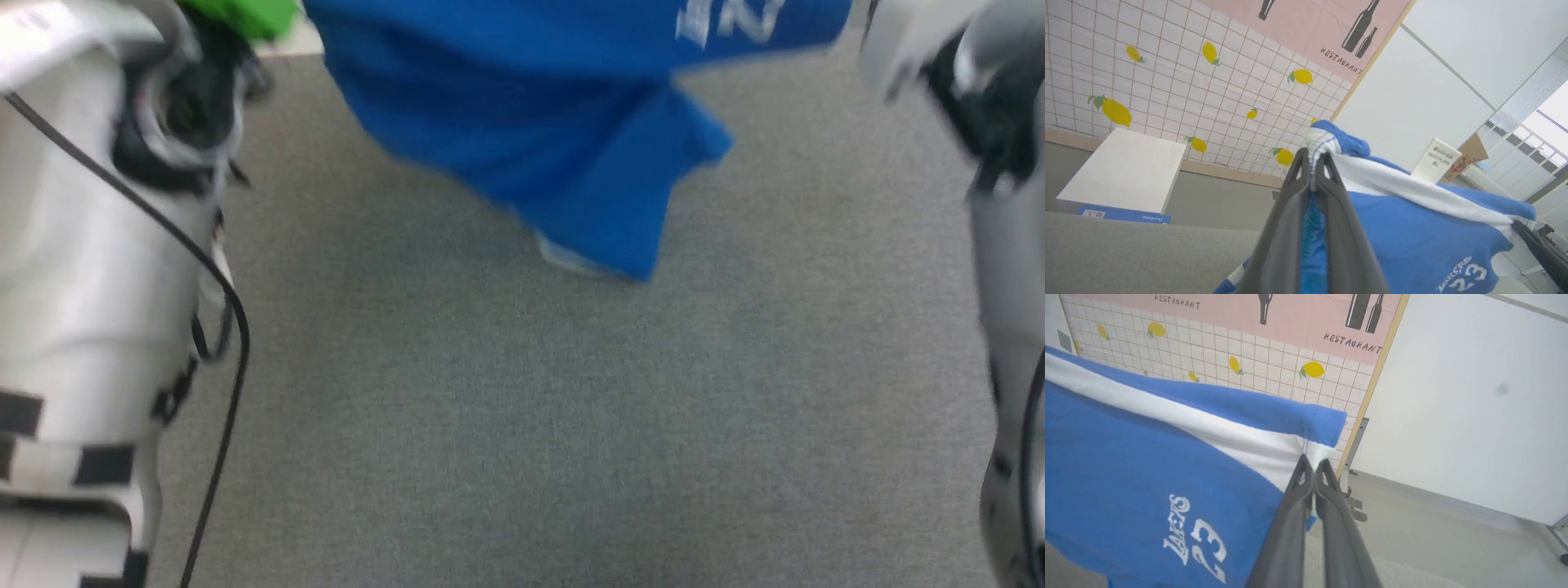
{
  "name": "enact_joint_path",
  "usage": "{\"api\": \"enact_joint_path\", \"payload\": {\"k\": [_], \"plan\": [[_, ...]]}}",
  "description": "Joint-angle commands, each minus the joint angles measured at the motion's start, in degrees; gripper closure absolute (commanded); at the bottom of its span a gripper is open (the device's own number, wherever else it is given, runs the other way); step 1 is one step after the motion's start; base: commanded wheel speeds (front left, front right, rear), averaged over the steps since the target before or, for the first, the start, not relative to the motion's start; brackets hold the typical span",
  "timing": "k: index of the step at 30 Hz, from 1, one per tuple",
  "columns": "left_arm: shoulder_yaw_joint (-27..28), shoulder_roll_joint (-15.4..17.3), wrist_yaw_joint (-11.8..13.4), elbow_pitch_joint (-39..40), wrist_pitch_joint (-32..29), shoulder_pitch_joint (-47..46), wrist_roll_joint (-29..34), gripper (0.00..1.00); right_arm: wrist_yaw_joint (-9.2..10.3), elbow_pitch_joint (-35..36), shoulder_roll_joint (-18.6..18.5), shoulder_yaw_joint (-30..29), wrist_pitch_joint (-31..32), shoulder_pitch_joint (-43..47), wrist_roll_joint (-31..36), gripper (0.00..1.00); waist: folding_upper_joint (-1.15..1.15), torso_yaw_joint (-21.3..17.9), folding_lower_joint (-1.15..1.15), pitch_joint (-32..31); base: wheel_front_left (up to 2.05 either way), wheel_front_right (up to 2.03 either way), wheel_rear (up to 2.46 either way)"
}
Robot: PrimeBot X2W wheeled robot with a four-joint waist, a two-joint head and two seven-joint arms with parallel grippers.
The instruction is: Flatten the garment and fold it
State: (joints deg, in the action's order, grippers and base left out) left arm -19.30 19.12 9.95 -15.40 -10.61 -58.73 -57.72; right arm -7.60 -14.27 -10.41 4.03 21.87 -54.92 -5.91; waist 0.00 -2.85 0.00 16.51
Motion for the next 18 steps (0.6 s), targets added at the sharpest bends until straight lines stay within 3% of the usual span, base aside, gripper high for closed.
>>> {"api": "enact_joint_path", "payload": {"k": [1,5,10,18], "plan": [[1.2,-0.2,0.5,-1.0,1.6,-3.0,0.2,1.00,0.11,-1.6,-0.4,-0.3,-1.2,-3.5,0.7,1.00,0.00,-0.2,0.00,4.5,0.00,0.00,0.00],[4.3,-1.2,0.6,-3.8,6.9,-10.3,1.0,1.00,0.11,-5.8,0.4,-1.7,-6.0,-13.3,3.6,1.00,0.00,-0.2,0.00,9.0,0.00,0.00,0.00],[5.5,-1.7,-1.6,-7.0,12.5,-16.6,2.6,1.00,0.11,-10.1,1.8,-3.7,-13.3,-21.3,7.8,1.00,0.00,0.1,0.00,12.8,0.00,0.00,0.00],[1.6,-2.2,-6.6,-12.2,14.6,-11.8,4.5,1.00,0.11,-14.9,3.2,-2.5,-20.0,-16.8,7.6,1.00,0.00,0.5,0.00,14.3,0.00,0.00,0.00]]}}
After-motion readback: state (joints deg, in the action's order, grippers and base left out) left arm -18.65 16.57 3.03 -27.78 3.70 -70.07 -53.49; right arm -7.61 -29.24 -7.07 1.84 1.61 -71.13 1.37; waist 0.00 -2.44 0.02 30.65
